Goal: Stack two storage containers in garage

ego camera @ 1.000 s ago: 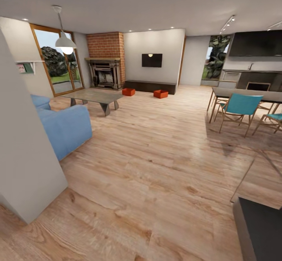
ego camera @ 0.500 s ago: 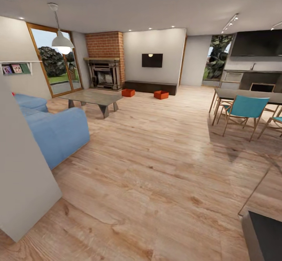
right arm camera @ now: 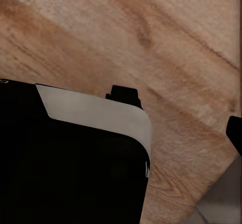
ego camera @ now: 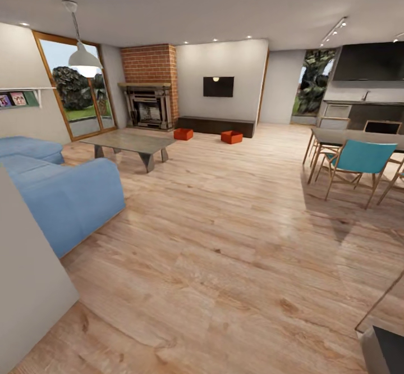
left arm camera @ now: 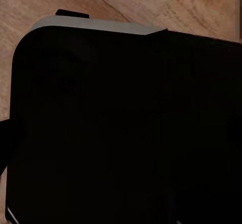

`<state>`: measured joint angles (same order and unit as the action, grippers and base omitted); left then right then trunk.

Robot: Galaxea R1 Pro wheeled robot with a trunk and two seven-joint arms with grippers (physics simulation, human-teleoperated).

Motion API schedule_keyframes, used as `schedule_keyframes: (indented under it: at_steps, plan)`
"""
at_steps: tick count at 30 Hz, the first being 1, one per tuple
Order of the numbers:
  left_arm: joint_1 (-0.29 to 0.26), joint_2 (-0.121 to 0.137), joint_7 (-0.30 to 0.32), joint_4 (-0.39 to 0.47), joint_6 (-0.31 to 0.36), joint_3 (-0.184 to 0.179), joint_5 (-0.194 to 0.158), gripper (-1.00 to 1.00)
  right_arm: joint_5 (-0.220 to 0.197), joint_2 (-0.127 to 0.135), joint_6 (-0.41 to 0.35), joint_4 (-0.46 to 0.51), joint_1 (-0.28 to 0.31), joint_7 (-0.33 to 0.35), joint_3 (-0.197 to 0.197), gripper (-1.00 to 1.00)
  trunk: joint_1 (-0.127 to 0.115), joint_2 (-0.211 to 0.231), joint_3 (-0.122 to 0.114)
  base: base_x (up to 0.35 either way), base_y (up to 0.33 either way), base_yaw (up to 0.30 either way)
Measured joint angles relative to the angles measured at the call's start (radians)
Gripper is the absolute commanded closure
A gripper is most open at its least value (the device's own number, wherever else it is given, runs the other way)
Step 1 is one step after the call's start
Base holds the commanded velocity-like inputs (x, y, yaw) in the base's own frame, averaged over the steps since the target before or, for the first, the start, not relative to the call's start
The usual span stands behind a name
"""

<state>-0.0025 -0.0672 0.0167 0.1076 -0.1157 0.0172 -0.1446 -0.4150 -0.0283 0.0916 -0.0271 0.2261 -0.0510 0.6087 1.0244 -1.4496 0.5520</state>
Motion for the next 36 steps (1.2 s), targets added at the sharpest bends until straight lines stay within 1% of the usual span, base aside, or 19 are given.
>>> schedule_keyframes:
  at_steps: [36]
  plan:
    - [0.0,0.0,0.0,0.0,0.0,0.0,0.0,-1.0,0.0,0.0,0.0,-0.001,0.0,0.0,0.001,-1.0,0.0,0.0,0.0,0.336,0.0,0.0]
